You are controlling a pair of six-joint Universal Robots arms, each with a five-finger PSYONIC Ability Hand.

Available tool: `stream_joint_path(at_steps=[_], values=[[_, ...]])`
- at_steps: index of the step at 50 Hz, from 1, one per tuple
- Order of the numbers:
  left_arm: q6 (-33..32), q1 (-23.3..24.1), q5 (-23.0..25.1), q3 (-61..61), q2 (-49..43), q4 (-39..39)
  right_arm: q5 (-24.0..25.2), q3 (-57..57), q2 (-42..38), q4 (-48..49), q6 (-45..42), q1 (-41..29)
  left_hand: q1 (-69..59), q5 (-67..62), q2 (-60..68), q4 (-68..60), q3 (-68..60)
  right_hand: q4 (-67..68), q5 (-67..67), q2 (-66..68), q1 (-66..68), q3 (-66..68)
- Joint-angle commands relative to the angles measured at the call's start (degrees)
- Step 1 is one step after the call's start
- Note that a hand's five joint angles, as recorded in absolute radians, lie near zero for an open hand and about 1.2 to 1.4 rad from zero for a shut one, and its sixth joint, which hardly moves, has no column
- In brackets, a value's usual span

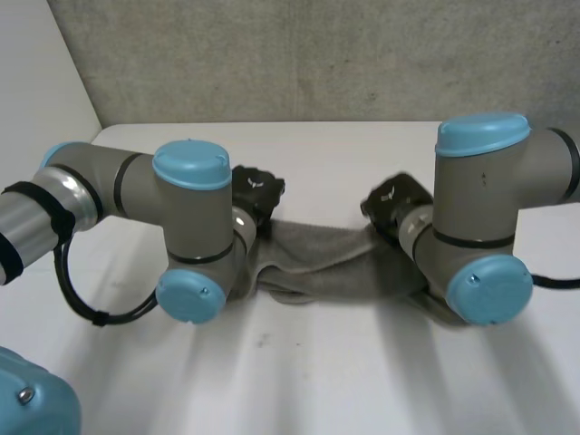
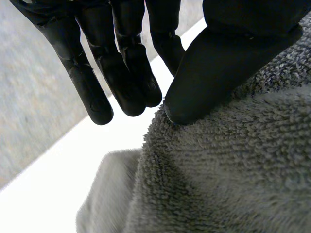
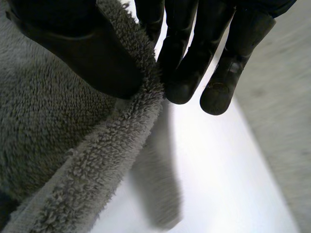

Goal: Fold the towel.

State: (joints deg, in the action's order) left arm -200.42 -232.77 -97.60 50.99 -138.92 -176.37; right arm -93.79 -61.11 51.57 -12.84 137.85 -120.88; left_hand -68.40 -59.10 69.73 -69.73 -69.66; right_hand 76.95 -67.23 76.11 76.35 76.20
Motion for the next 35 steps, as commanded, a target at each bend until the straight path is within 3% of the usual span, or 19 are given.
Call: stream_joint_path(at_steps=[1, 7, 9, 15, 18, 22, 26, 35], values=[[-5.1, -2.8, 1.8, -14.8, -0.3, -7.8, -4.5, 14.8, -0.8, 22.9, 0.1, 0.5, -11.6, -10.9, 10.3, -10.3, -10.3, 3.0, -2.8, 3.9, 3.6, 3.8], [-3.7, -7.2, 0.7, -22.2, 6.5, -15.8, -4.6, 17.3, 6.1, 42.3, 0.6, 0.5, -11.6, -10.9, 10.3, -10.3, -10.3, 3.0, -2.8, 3.9, 3.6, 3.8], [-2.8, -7.9, 0.8, -22.2, 8.1, -17.6, -4.4, 16.7, 7.4, 42.5, 0.6, 0.3, -11.6, -10.9, 10.3, -10.3, -10.3, 3.0, -2.8, 3.9, 3.6, 3.8], [-0.8, -10.4, 2.1, -18.8, 11.4, -17.3, -1.0, 14.5, 9.1, 29.8, 0.8, -0.1, -11.6, -10.9, 10.3, -10.3, -10.3, 3.0, -2.8, 3.9, 3.6, 3.8], [-1.1, -11.4, 8.0, -12.0, 12.1, -13.5, 2.0, 11.7, 8.4, 17.0, 0.7, -0.1, -11.6, -10.9, 10.3, -10.3, -10.3, 3.0, -2.8, 3.9, 3.6, 3.8], [-1.2, -12.1, 12.1, -5.5, 12.2, -10.6, 3.8, 8.3, 7.1, 9.5, 0.6, -0.1, -11.6, -10.9, 10.3, -10.3, -10.3, 3.0, -2.8, 3.9, 3.6, 3.8], [-2.2, -13.7, 15.4, 4.2, 12.1, -6.8, 6.3, 2.7, 5.9, 4.2, 0.4, -0.1, -11.6, -10.9, 10.3, -10.3, -10.3, 3.0, -2.8, 3.9, 3.6, 3.8], [-3.7, -14.0, 15.7, 20.9, 13.1, -6.5, 7.5, -6.1, 5.9, 0.7, 0.8, -0.2, -9.6, -8.9, 8.3, -8.3, -8.4, 3.0, -2.8, 3.9, 3.6, 3.8]])
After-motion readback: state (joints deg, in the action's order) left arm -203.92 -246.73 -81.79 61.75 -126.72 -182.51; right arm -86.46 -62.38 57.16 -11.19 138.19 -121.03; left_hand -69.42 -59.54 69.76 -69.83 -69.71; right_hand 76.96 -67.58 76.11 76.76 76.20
